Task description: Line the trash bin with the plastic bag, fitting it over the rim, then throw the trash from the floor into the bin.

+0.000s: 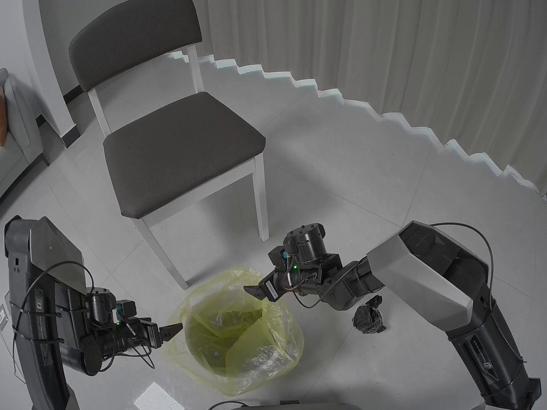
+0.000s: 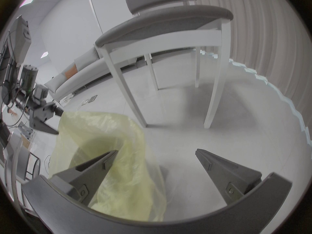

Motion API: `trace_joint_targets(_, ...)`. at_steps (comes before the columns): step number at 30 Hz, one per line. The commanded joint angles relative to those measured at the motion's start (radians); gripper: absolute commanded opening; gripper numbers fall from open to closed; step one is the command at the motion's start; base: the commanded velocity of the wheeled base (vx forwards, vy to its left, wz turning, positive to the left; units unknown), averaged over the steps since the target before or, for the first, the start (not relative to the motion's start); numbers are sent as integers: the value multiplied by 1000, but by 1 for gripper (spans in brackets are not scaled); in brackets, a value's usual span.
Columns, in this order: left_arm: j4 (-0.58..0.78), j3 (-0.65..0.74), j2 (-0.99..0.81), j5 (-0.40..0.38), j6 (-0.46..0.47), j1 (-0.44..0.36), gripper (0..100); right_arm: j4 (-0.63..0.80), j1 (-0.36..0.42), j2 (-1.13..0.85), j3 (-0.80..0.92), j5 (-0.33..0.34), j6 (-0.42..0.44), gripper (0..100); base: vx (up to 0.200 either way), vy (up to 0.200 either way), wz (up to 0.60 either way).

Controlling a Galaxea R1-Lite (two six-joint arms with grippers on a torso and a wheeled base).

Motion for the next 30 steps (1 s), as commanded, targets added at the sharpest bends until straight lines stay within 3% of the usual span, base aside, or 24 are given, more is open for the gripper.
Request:
trace_joint_targets(1, -18, -61, 37, 2, -18, -17, 100, -11, 3, -102, 179, -1, -16, 100, 0, 0, 0)
trace_joint_targets(15, -18, -122, 74, 2, -21, -43, 100, -5, 1, -231, 378, -44, -18, 100, 0, 0, 0)
trace_joint_targets(30, -18, -110, 68, 2, -21, -46, 100, -6, 6, -108, 312, -38, -6, 100, 0, 0, 0)
